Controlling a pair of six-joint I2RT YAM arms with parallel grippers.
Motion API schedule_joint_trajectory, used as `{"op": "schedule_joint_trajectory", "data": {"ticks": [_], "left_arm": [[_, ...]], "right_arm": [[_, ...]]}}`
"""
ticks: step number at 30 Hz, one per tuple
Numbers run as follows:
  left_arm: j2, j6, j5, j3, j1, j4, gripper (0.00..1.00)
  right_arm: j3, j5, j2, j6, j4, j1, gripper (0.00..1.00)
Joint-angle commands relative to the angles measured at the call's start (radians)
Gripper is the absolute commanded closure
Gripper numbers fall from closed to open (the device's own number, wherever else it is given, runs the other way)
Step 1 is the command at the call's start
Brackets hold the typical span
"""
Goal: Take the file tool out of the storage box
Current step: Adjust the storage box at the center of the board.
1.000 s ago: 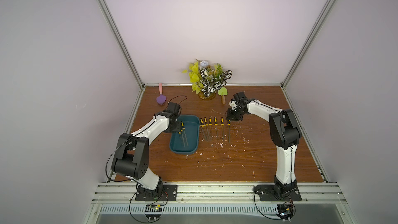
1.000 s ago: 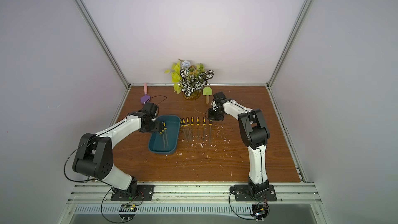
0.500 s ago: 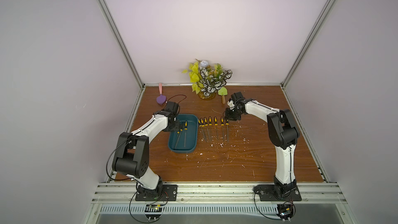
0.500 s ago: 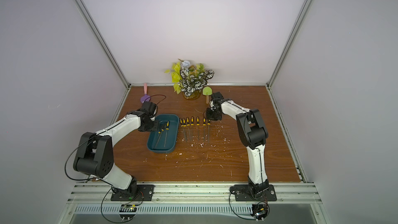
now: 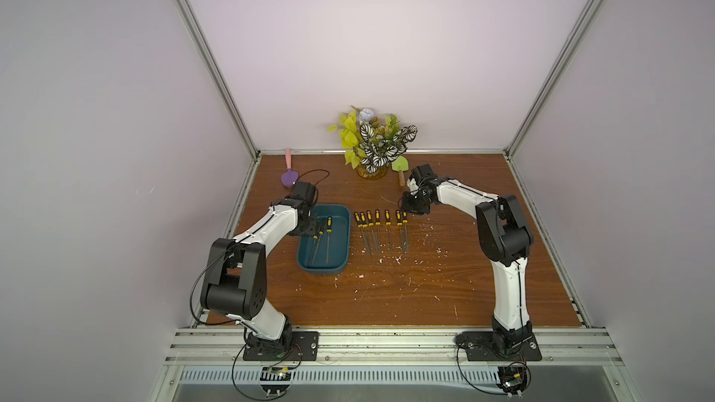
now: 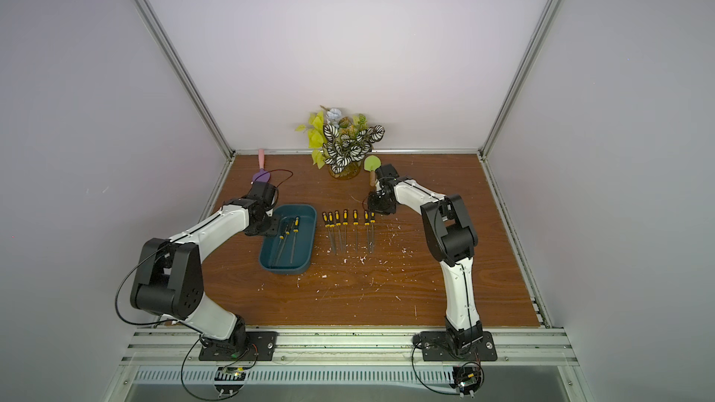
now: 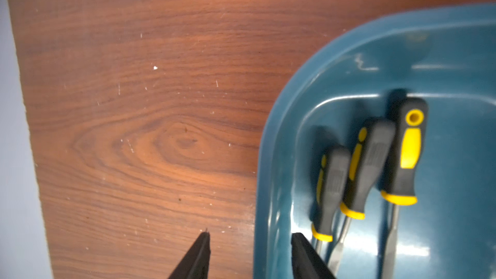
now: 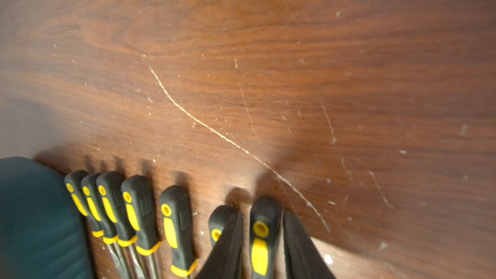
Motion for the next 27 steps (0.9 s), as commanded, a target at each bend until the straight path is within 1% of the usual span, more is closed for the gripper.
{"op": "schedule_joint_trajectory", "data": {"ticks": [1,5,8,11,14,17,19,24,27], "left_arm": [[-0.046,-0.001,-0.012,0.033,0.011,-0.021,0.45],[-0.087,-0.009,0.011,0.063,0.011,-0.022,0.41],[-0.127,-0.019,0.060,0.088,0.011,-0.023,0.41],[-0.156,-0.029,0.135,0.102,0.011,-0.025,0.41],[-0.165,-0.044,0.215,0.093,0.011,-0.022,0.46],[-0.154,-0.070,0.246,0.067,0.010,-0.022,0.55],[-0.144,-0.086,0.244,0.044,0.006,-0.012,0.65],[-0.125,-0.114,0.233,0.009,-0.062,0.045,0.67],[-0.096,-0.139,0.251,0.003,-0.094,0.080,0.69]], "right_arm": [[0.022,0.026,-0.017,-0.002,-0.012,0.008,0.68],[0.015,0.030,-0.048,-0.003,-0.010,0.008,0.66],[0.012,0.031,-0.082,-0.005,-0.010,0.008,0.66],[0.005,0.029,-0.122,-0.008,-0.010,0.007,0.65],[-0.024,0.031,-0.172,-0.011,-0.002,-0.001,0.64],[-0.090,0.011,-0.231,-0.006,0.037,-0.014,0.64],[-0.144,0.003,-0.270,-0.001,0.067,-0.025,0.63],[-0.250,0.004,-0.323,-0.004,0.108,-0.047,0.63],[-0.285,0.005,-0.331,-0.006,0.117,-0.057,0.63]]}}
